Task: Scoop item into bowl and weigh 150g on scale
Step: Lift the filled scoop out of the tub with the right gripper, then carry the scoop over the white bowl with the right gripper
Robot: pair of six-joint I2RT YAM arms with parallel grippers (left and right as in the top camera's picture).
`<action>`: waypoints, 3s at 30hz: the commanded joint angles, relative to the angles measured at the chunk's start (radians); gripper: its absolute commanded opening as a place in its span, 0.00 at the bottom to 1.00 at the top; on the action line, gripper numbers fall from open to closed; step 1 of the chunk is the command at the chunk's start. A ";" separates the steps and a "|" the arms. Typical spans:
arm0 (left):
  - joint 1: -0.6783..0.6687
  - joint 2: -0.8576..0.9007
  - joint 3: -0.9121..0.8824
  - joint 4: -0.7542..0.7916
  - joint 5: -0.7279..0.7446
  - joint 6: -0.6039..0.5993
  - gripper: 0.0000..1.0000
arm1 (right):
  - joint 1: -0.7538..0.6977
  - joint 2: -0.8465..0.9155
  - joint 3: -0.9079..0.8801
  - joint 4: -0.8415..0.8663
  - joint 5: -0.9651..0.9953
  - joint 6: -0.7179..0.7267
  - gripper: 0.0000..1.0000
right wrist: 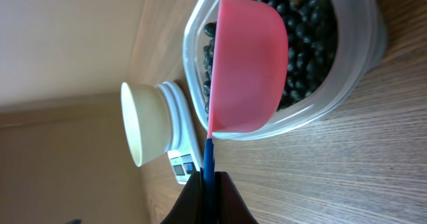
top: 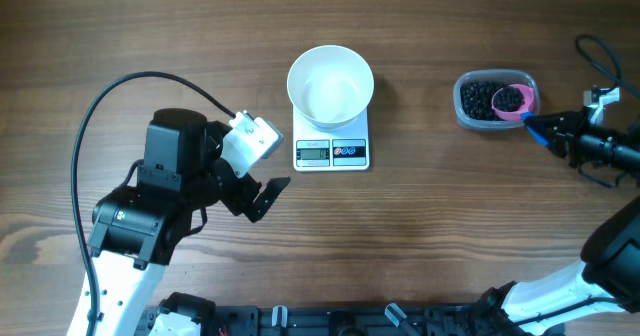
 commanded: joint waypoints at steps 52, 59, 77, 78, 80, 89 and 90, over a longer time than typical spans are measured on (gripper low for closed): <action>0.007 0.003 0.025 0.001 0.013 -0.006 1.00 | 0.619 0.007 -0.007 0.628 -0.382 0.534 0.04; 0.007 0.003 0.025 0.001 0.013 -0.006 1.00 | 0.734 0.007 -0.007 0.734 -0.172 0.424 0.04; 0.007 0.003 0.025 0.001 0.013 -0.006 1.00 | 0.879 -0.056 -0.007 0.734 0.177 0.130 0.05; 0.007 0.003 0.025 0.001 0.013 -0.006 1.00 | 0.880 -0.066 -0.007 0.726 0.195 0.130 0.05; 0.007 0.003 0.025 0.001 0.013 -0.006 1.00 | 0.883 -0.083 -0.007 0.706 0.235 0.127 0.05; 0.007 0.003 0.025 0.001 0.013 -0.006 1.00 | 0.937 -0.127 -0.007 0.666 0.348 0.104 0.05; 0.007 0.003 0.025 0.001 0.013 -0.006 1.00 | 0.947 -0.128 -0.007 0.661 0.396 0.104 0.05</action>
